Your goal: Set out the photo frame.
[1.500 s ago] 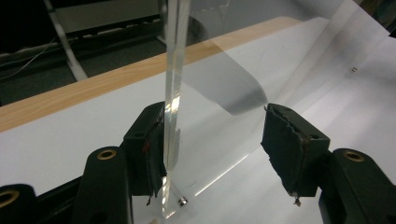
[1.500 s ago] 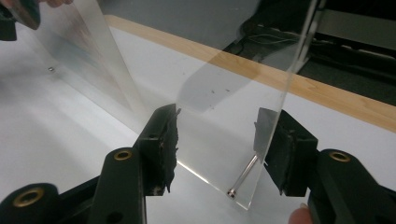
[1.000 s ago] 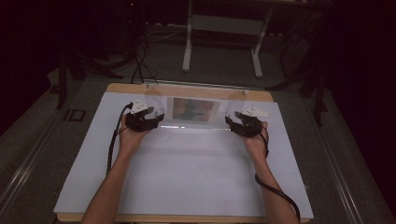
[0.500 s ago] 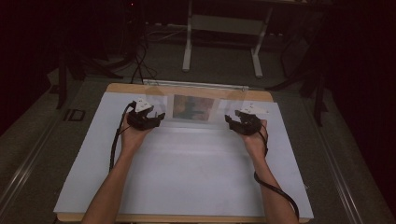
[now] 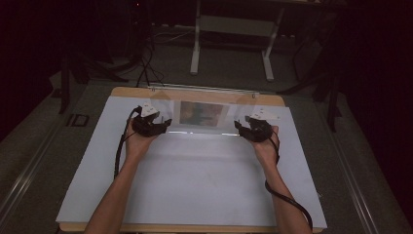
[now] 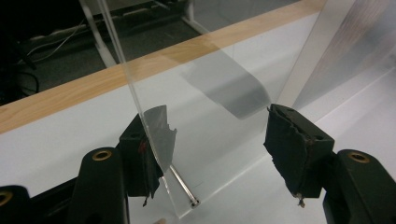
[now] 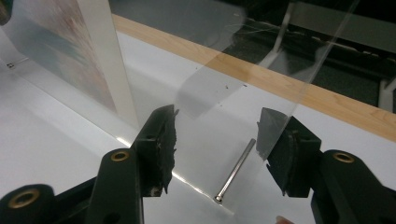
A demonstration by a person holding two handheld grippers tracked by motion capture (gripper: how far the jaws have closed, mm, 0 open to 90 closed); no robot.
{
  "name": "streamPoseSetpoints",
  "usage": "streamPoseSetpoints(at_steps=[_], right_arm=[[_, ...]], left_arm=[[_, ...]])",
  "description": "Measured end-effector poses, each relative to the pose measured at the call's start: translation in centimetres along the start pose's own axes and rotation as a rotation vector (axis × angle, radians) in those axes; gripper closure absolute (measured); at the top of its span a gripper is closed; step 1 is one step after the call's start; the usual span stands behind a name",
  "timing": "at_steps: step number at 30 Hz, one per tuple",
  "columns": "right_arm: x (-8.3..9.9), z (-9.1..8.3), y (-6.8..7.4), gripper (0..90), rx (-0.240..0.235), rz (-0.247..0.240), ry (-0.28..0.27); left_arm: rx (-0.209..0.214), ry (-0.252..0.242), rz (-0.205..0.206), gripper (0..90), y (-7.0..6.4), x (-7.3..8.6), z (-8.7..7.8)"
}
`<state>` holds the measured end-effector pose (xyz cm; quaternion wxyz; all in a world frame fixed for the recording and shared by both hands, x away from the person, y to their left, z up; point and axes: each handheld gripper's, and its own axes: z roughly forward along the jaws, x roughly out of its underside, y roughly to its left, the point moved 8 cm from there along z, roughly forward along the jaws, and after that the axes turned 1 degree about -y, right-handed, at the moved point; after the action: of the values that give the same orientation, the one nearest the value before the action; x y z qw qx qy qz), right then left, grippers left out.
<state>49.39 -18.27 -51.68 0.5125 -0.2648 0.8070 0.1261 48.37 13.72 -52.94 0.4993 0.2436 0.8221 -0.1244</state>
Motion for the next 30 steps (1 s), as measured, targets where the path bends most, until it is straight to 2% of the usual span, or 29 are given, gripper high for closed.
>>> streamPoseSetpoints(at_steps=[10,19,24,30], right_arm=[[-0.5,-1.0,0.4,46.2,-0.005,-0.009,-0.001],[-0.4,-1.8,0.9,46.2,-0.020,0.014,0.015],[-0.5,-2.7,1.2,46.2,-0.034,0.033,0.045],[-0.6,-3.6,1.8,46.5,-0.054,0.049,0.061]], left_arm=[[-0.005,0.020,0.007,39.2,-0.4,-0.5,-1.2],[-0.003,0.060,0.001,39.2,-1.0,-0.7,-2.3],[0.006,0.089,-0.010,39.2,-1.5,-0.8,-3.2],[0.028,0.110,-0.043,39.3,-1.9,-0.3,-4.0]])
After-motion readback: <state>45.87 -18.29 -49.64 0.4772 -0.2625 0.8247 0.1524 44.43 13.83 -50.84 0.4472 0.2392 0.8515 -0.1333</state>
